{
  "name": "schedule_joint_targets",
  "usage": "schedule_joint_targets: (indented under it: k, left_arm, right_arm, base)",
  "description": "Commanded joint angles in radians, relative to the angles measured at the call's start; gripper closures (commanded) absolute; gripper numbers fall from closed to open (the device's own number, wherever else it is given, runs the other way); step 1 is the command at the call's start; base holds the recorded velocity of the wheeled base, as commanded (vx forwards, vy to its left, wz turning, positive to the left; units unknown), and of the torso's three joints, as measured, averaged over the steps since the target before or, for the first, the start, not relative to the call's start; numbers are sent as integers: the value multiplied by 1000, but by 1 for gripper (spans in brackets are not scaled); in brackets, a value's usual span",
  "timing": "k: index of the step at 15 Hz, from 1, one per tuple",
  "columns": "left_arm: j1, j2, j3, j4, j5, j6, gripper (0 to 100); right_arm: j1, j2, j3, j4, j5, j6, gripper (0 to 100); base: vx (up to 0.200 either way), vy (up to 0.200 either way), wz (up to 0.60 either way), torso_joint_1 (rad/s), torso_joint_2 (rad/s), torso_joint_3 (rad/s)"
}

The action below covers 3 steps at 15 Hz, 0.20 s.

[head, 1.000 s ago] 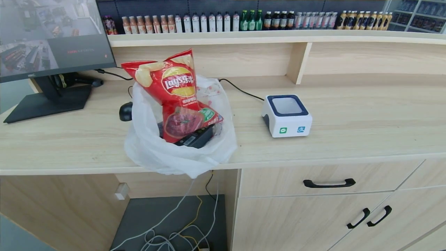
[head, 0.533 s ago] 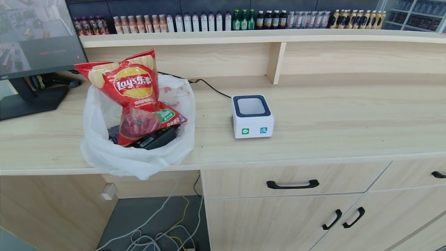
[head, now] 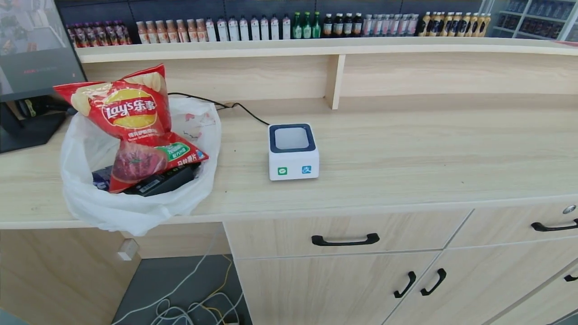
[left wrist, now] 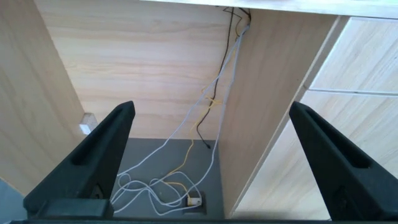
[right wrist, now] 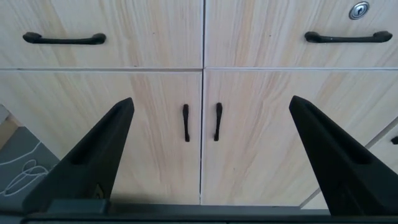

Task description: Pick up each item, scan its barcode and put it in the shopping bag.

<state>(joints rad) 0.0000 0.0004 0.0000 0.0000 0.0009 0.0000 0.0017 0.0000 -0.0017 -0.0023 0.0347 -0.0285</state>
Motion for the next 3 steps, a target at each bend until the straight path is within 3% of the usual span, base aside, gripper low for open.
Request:
schedule_joint_targets:
  k: [1, 3]
  left_arm:
    - [0, 0, 0, 0, 1, -2, 0]
    - [0, 0, 0, 0, 1, 0, 0]
  right_arm:
    - [0, 2, 0, -1, 1, -1, 0]
    - [0, 2, 0, 1, 1, -4, 0]
  base:
    - [0, 0, 0, 0, 0, 0]
    - [0, 0, 0, 0, 0, 0]
